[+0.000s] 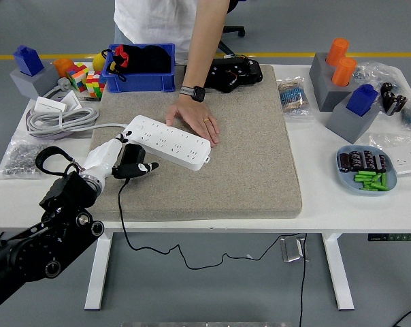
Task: Press the white button,pick up the black plug,place it near the board,insert it into the board
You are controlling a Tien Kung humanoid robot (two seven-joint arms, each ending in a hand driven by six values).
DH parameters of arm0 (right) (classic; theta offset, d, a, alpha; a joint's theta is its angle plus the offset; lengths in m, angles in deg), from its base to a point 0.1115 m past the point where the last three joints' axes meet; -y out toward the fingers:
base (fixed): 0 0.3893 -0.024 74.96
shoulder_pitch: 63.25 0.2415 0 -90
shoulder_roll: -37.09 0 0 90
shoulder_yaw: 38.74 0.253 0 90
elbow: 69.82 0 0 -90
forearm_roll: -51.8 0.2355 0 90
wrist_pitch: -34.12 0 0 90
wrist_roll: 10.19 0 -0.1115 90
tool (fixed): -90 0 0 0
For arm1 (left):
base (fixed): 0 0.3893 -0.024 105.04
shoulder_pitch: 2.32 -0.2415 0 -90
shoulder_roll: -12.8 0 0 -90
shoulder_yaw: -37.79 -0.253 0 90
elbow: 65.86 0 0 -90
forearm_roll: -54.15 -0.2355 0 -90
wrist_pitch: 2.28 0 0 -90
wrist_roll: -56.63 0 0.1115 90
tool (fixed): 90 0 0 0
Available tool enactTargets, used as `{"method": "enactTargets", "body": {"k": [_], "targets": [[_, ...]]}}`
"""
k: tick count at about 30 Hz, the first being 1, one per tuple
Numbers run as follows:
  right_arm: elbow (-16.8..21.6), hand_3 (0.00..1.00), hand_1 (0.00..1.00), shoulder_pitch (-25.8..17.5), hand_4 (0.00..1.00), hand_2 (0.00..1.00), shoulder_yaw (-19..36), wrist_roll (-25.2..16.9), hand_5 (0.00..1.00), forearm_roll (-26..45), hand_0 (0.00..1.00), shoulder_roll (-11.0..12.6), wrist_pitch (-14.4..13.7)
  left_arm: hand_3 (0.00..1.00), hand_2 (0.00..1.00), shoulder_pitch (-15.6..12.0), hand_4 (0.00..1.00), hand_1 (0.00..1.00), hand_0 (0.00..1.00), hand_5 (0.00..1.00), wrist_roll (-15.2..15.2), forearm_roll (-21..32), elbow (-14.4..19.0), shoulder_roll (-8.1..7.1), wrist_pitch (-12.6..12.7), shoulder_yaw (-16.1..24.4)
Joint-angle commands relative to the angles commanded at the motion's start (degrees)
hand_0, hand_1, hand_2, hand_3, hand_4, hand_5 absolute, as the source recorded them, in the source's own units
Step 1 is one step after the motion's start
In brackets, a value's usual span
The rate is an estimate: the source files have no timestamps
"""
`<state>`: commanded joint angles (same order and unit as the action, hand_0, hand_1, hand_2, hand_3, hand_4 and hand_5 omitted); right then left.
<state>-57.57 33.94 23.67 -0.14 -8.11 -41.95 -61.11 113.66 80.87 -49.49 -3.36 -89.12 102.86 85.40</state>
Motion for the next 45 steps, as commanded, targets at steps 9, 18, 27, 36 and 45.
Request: {"method": "enactTargets", "body": {"k": [9,18,27,36,45], "targets": [[-0.1,0.812,0.808,0.1,0.841,0.838,-0.6,-0.1,0.641,0.2,0.828,0.2,-0.1,0.816,0.687,0.2,0.877,0.682,0.591,0.16,2.0,-3.8,-0.1,0.06,0.3,0.1],[0.2,0.811,0.807,0.2,0.84,0.837,-1.5,-0.6,0.641,0.5,0.828,0.4,-0.3,0.753,0.613,0.2,0.828,0.571,0.408,0.096,4.2,-6.6,-0.4,0.22,0.5,-0.6],[0.2,0.805,0.802,0.4,0.84,0.829,-1.9,-0.9,0.641,0.8,0.825,0.6,-0.5,0.617,0.454,0.6,0.755,0.4,0.234,0.005,3.4,-7.4,-0.4,0.16,2.5,-1.7],[0.2,0.801,0.799,0.2,0.839,0.826,-2.5,-1.3,0.642,1.1,0.822,0.8,-0.8,0.569,0.356,0.6,0.639,0.316,0.237,0.002,-1.0,-4.7,-0.4,0.03,5.4,-1.9],[0.2,0.795,0.792,0.2,0.837,0.824,-2.4,-1.5,0.639,1.1,0.817,0.7,-0.9,0.5,0.28,2.6,0.608,0.255,0.22,0.002,-2.9,-2.2,-0.4,-0.58,5.7,-2.5]]}}
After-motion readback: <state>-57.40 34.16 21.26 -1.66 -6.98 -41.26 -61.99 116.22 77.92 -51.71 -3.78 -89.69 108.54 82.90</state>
